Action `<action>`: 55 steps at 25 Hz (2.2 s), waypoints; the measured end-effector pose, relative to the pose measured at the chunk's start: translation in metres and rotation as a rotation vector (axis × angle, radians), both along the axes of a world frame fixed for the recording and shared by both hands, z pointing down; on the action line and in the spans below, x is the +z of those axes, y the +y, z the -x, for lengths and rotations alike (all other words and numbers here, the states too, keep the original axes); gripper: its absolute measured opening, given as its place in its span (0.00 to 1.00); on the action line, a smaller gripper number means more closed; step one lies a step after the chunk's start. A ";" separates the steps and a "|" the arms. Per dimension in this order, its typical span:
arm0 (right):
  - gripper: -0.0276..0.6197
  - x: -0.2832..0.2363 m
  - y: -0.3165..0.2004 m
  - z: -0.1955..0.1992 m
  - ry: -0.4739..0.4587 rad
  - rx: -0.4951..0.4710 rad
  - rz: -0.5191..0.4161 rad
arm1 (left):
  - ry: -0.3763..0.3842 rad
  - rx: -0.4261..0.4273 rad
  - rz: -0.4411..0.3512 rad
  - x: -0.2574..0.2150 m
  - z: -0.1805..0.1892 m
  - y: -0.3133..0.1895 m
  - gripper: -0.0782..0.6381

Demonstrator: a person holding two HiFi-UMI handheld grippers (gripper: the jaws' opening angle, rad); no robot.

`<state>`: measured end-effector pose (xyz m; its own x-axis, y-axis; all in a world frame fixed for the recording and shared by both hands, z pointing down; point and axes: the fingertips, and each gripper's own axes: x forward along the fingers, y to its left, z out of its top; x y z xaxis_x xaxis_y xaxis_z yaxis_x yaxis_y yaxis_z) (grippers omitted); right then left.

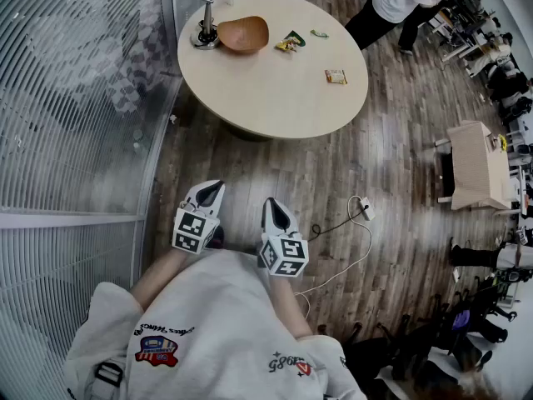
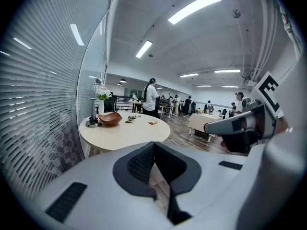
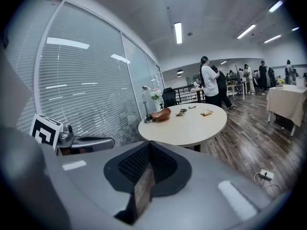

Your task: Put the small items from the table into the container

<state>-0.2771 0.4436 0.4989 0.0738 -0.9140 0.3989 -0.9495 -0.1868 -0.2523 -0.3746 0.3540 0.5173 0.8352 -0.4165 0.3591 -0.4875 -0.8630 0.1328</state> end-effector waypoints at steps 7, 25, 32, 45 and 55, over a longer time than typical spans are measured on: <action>0.05 -0.006 0.005 -0.001 -0.003 0.009 -0.021 | -0.002 0.003 0.004 -0.002 0.000 0.004 0.12; 0.05 -0.007 0.004 -0.123 0.018 0.131 -0.043 | -0.004 0.051 -0.005 0.000 -0.115 -0.035 0.12; 0.05 -0.016 -0.078 -0.219 0.007 0.054 -0.067 | -0.028 -0.027 -0.024 -0.021 -0.189 -0.106 0.12; 0.05 -0.015 -0.211 -0.365 0.085 -0.068 -0.026 | 0.003 -0.123 -0.045 -0.052 -0.303 -0.210 0.12; 0.05 0.022 -0.310 -0.437 0.155 -0.010 0.066 | 0.014 -0.028 0.000 -0.024 -0.377 -0.297 0.12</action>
<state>0.1599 0.1337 0.5205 0.1306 -0.8872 0.4424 -0.9779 -0.1887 -0.0897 0.0022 0.0573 0.4935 0.8280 -0.4403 0.3472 -0.5098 -0.8489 0.1394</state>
